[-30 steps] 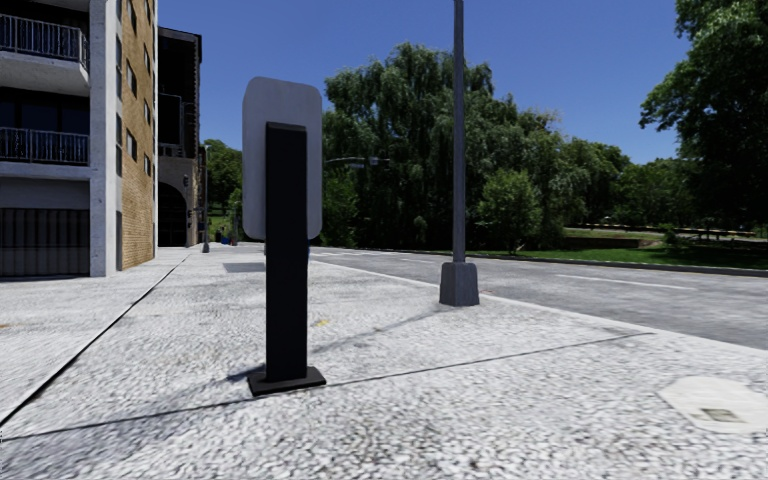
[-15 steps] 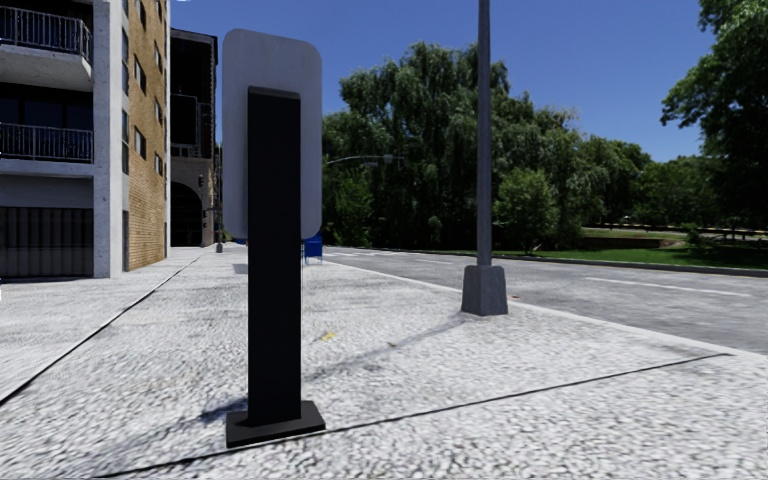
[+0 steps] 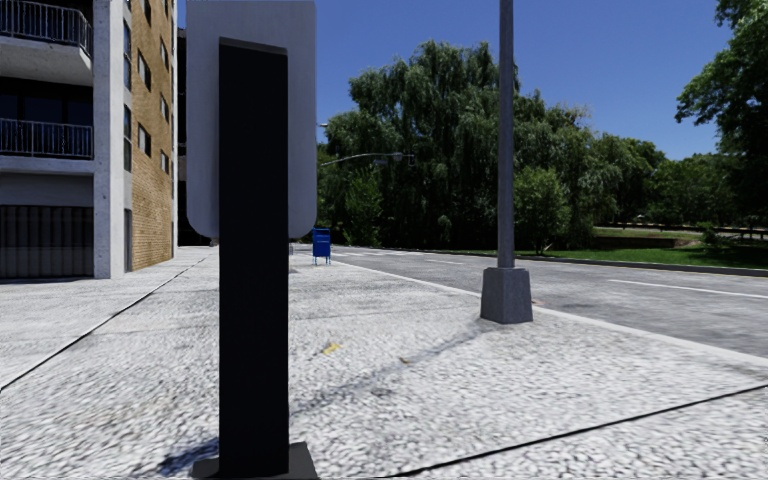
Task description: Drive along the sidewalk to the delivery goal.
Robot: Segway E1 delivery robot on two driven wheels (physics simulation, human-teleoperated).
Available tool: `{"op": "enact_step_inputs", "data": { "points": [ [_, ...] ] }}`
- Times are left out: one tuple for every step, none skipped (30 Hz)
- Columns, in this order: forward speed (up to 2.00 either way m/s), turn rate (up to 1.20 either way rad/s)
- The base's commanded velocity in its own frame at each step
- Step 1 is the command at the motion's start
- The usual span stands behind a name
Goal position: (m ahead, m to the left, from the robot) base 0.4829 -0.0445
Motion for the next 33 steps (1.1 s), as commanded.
{"op": "enact_step_inputs", "data": {
  "points": [
    [0.00,0.00],
    [0.00,0.00],
    [0.00,0.00],
    [0.00,0.00],
    [0.00,0.00],
    [0.00,0.00],
    [0.00,0.00],
    [0.00,0.00],
    [0.00,0.00],
    [0.00,0.00],
    [0.01,0.00],
    [0.01,0.00],
    [0.03,0.00],
    [0.03,0.00],
    [0.03,0.00],
    [0.06,0.00],
    [0.11,0.00],
    [0.11,0.00],
    [0.15,0.00],
    [0.16,0.00],
    [0.17,0.00],
    [0.17,0.00],
    [0.15,0.00],
    [0.15,0.00],
    [0.13,0.00],
    [0.13,0.00],
    [0.02,0.00],
    [0.00,0.00],
    [0.00,0.00],
    [0.00,0.00],
    [0.00,0.00],
    [0.00,0.00],
    [0.00,0.00]
  ]
}}
